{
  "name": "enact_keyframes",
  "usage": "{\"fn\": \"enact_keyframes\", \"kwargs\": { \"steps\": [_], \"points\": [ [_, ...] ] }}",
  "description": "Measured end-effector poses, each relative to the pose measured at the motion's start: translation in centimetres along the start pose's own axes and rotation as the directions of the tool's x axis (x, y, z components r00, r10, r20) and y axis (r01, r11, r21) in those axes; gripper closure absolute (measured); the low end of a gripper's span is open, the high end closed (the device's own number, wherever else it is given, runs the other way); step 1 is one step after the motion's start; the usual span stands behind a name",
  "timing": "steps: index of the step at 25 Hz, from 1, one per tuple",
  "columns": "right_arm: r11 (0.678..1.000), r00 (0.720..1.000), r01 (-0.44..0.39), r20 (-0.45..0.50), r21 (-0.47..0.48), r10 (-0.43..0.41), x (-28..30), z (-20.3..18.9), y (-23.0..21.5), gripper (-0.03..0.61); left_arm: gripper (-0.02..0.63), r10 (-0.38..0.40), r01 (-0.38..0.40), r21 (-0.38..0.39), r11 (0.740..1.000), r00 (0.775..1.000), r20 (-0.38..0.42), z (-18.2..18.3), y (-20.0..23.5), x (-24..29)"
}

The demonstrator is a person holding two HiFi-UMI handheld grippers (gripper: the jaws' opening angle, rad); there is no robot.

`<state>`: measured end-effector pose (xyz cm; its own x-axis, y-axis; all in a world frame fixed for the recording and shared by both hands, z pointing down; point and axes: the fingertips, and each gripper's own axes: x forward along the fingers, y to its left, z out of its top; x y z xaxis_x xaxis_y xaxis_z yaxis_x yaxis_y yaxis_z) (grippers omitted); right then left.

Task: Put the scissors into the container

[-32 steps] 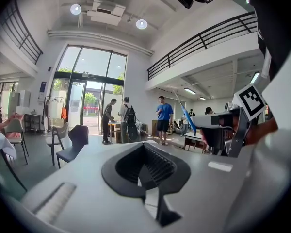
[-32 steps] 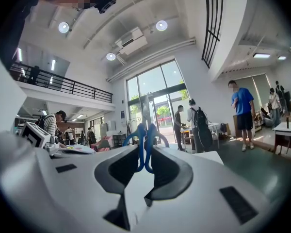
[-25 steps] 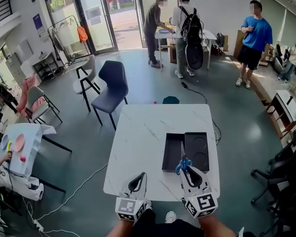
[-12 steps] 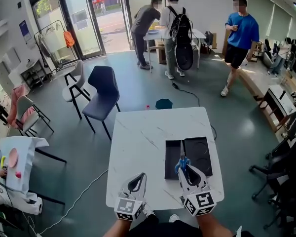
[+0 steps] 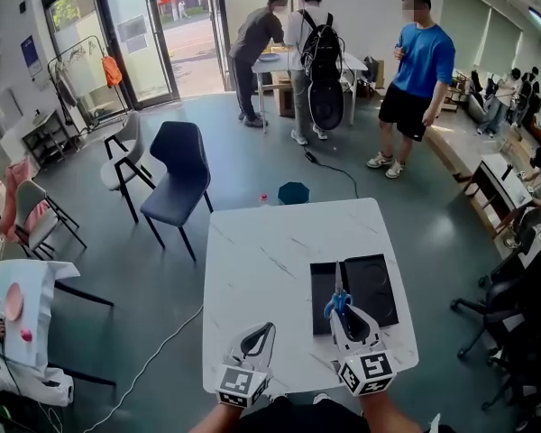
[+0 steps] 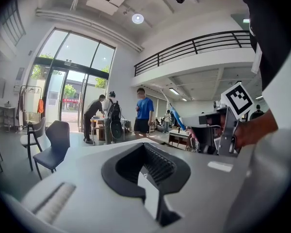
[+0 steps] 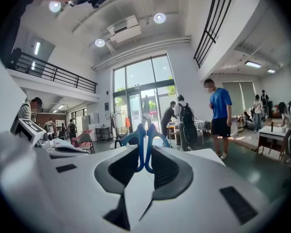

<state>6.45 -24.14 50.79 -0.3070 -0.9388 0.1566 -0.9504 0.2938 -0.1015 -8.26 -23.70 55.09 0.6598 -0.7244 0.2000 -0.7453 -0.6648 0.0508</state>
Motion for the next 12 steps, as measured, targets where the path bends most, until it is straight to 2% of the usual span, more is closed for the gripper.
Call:
{"fn": "enact_keyframes", "kwargs": {
  "steps": [7, 12],
  "points": [
    [0.998, 0.998, 0.057, -0.026, 0.013, -0.057, 1.2, -0.7, 1.4, 0.492, 0.604, -0.061, 0.061, -0.009, 0.998, 0.998, -0.005, -0.5, 1.6, -0.2],
    [0.995, 0.994, 0.094, -0.067, 0.023, -0.092, 1.9, -2.1, 0.8, 0.492, 0.604, -0.059, 0.058, -0.013, 0.998, 0.998, -0.006, -0.9, 2.6, 0.2]
  ]
}}
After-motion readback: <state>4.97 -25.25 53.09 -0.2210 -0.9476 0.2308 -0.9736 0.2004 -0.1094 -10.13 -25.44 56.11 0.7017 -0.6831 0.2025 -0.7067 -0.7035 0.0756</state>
